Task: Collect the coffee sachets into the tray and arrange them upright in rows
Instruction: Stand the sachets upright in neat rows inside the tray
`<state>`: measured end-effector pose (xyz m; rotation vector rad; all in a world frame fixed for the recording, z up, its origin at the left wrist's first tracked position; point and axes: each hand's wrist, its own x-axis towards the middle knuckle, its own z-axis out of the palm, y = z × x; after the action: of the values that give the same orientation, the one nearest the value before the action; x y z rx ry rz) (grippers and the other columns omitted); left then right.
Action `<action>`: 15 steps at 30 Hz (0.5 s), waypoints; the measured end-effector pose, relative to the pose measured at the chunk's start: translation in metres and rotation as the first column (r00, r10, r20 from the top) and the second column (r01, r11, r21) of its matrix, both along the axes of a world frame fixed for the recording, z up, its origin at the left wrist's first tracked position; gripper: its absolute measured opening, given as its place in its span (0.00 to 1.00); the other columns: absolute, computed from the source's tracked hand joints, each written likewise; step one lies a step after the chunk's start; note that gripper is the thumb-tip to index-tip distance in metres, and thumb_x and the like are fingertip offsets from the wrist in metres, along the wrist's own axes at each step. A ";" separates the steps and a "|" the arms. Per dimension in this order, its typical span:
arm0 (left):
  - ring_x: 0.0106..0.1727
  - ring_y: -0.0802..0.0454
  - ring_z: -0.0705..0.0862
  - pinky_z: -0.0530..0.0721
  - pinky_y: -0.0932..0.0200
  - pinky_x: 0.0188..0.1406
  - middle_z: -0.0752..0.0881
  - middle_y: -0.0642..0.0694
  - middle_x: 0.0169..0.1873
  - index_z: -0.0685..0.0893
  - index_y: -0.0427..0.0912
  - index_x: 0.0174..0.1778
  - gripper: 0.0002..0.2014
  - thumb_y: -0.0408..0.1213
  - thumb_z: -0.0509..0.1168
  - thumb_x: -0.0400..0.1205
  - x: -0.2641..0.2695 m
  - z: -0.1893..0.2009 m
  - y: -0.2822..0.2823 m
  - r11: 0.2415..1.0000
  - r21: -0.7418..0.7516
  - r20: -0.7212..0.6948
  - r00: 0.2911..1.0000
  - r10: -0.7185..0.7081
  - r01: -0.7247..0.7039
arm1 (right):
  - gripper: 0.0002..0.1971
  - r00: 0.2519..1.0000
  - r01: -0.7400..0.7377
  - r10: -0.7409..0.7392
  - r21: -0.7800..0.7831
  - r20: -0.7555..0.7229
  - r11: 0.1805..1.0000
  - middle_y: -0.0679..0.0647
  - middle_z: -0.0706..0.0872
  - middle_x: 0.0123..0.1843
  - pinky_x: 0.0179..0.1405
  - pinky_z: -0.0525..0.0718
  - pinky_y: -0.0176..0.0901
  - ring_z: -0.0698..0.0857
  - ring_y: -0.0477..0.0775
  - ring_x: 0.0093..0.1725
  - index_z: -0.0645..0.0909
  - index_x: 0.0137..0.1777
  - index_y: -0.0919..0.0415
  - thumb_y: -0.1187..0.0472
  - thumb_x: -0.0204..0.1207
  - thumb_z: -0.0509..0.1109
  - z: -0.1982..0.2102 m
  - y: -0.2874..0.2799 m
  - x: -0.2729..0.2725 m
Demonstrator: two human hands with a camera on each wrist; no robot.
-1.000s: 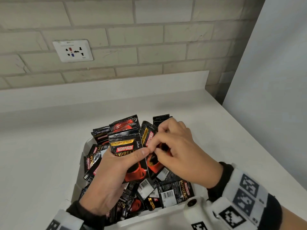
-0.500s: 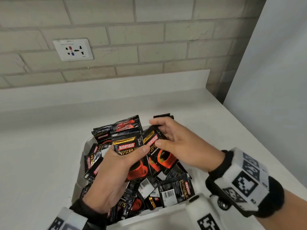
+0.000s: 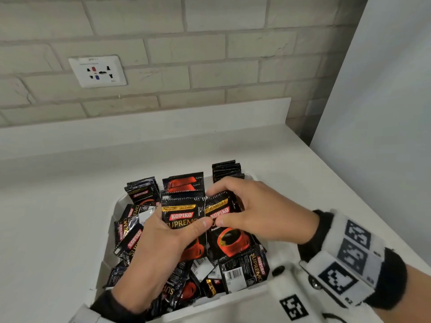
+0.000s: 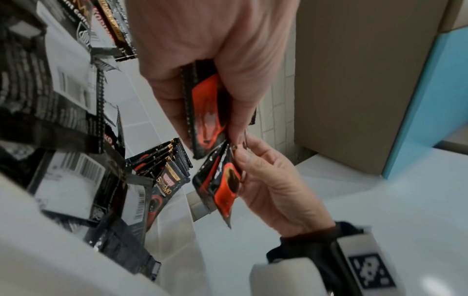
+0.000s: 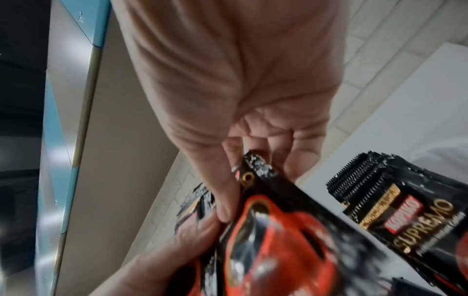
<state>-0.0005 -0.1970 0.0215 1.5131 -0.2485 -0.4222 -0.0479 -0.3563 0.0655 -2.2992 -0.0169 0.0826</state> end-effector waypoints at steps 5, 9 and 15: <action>0.27 0.58 0.87 0.86 0.62 0.23 0.90 0.53 0.29 0.84 0.47 0.41 0.13 0.28 0.76 0.66 -0.004 0.001 -0.001 0.997 0.078 0.083 0.996 -0.028 0.022 | 0.12 0.987 -0.160 0.147 -0.303 -0.065 0.940 0.46 0.84 0.48 0.50 0.67 0.38 0.76 0.38 0.40 0.76 0.57 0.47 0.57 0.74 0.69 0.016 -0.005 0.006; 0.32 0.58 0.89 0.86 0.65 0.26 0.91 0.55 0.33 0.84 0.48 0.43 0.13 0.32 0.76 0.65 -0.004 0.004 0.001 0.994 0.105 0.129 0.990 -0.052 0.038 | 0.09 0.958 -0.281 0.236 -0.349 -0.166 0.894 0.46 0.81 0.44 0.41 0.77 0.40 0.79 0.46 0.42 0.71 0.46 0.48 0.59 0.75 0.70 0.027 -0.009 0.012; 0.38 0.53 0.91 0.86 0.57 0.32 0.92 0.51 0.37 0.90 0.58 0.32 0.09 0.39 0.72 0.59 0.007 0.012 0.015 0.999 0.025 0.065 0.997 0.044 -0.045 | 0.12 0.988 -0.139 0.103 -0.373 -0.114 0.917 0.39 0.75 0.38 0.40 0.73 0.38 0.76 0.46 0.43 0.72 0.40 0.49 0.64 0.72 0.72 0.019 -0.047 0.036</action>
<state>0.0062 -0.1824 0.0335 1.5571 -0.2601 -0.3429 -0.0121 -0.4029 0.0842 -2.6797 -0.1046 0.2783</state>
